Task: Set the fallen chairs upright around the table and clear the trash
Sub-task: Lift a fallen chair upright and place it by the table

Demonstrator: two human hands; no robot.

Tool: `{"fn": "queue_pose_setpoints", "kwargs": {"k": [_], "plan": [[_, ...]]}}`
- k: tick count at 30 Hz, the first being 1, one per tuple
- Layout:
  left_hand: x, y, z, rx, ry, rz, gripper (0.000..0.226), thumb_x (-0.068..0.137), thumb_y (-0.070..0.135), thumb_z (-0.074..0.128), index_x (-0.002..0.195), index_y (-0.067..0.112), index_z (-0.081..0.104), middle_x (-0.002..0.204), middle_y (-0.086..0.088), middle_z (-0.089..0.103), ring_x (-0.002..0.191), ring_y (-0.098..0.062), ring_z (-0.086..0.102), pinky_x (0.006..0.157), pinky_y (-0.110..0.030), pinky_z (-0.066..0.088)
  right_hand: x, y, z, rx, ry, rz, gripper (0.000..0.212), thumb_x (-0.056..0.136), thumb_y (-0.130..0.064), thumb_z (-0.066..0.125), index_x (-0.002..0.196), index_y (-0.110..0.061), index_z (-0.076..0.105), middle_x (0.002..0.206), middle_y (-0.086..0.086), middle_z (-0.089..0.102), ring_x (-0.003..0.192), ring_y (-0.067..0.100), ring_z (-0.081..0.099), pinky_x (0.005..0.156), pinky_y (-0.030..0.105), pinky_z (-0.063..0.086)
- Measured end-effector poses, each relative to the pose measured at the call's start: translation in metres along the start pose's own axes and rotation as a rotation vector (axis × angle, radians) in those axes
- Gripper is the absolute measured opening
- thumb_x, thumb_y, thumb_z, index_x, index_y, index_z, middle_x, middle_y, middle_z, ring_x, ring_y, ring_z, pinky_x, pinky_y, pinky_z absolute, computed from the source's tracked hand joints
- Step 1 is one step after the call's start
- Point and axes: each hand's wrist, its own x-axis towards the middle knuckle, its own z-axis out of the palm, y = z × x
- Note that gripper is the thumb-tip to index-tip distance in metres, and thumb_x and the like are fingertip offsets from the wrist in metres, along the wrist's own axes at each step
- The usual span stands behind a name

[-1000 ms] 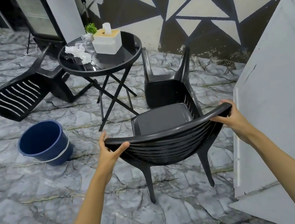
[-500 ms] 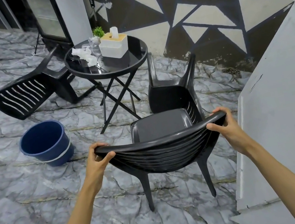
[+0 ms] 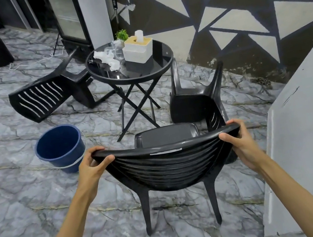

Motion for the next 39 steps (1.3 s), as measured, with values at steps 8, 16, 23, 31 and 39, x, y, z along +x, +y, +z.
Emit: {"fn": "queue_pose_setpoints", "kwargs": {"k": [8, 16, 23, 31, 39], "plan": [[0.012, 0.010, -0.067, 0.034, 0.133, 0.029, 0.027, 0.081, 0.000, 0.062, 0.098, 0.019, 0.055, 0.096, 0.009, 0.059, 0.087, -0.001, 0.056, 0.065, -0.002, 0.048, 0.032, 0.025, 0.074, 0.070, -0.108, 0.051, 0.091, 0.027, -0.049, 0.093, 0.101, -0.024, 0.047, 0.089, 0.002, 0.058, 0.074, 0.010, 0.064, 0.066, 0.020, 0.054], [0.042, 0.007, -0.108, 0.024, 0.175, -0.023, 0.034, 0.082, 0.003, 0.063, 0.110, 0.017, 0.051, 0.105, 0.007, 0.057, 0.095, -0.006, 0.057, 0.078, -0.019, 0.050, 0.081, 0.046, 0.123, 0.027, -0.175, 0.102, 0.094, 0.024, -0.052, 0.093, 0.102, -0.023, 0.048, 0.092, 0.004, 0.052, 0.079, 0.015, 0.056, 0.073, 0.025, 0.048], [0.059, 0.006, -0.087, -0.051, 0.087, -0.075, 0.036, 0.081, 0.004, 0.064, 0.106, 0.025, 0.049, 0.105, 0.006, 0.054, 0.094, -0.005, 0.057, 0.067, -0.010, 0.051, 0.114, 0.037, 0.111, 0.050, -0.145, 0.097, 0.087, 0.026, -0.048, 0.092, 0.100, -0.028, 0.050, 0.092, 0.002, 0.054, 0.076, 0.012, 0.059, 0.062, 0.015, 0.051], [0.049, 0.003, -0.105, -0.042, -0.048, -0.178, 0.065, 0.045, 0.036, 0.077, 0.104, 0.034, 0.050, 0.106, 0.005, 0.051, 0.095, -0.005, 0.056, 0.068, -0.008, 0.050, 0.080, 0.074, 0.100, -0.017, -0.150, 0.074, 0.071, 0.033, -0.055, 0.091, 0.093, -0.038, 0.056, 0.090, 0.000, 0.050, 0.084, 0.015, 0.051, 0.077, 0.022, 0.047], [0.061, 0.004, -0.088, -0.026, -0.085, -0.191, 0.051, 0.061, 0.026, 0.074, 0.104, 0.035, 0.048, 0.106, 0.002, 0.049, 0.095, -0.010, 0.053, 0.069, -0.015, 0.050, 0.084, 0.072, 0.090, -0.003, -0.122, 0.093, 0.088, 0.033, -0.058, 0.090, 0.105, -0.031, 0.049, 0.100, 0.004, 0.052, 0.093, 0.019, 0.054, 0.087, 0.030, 0.043]]}}
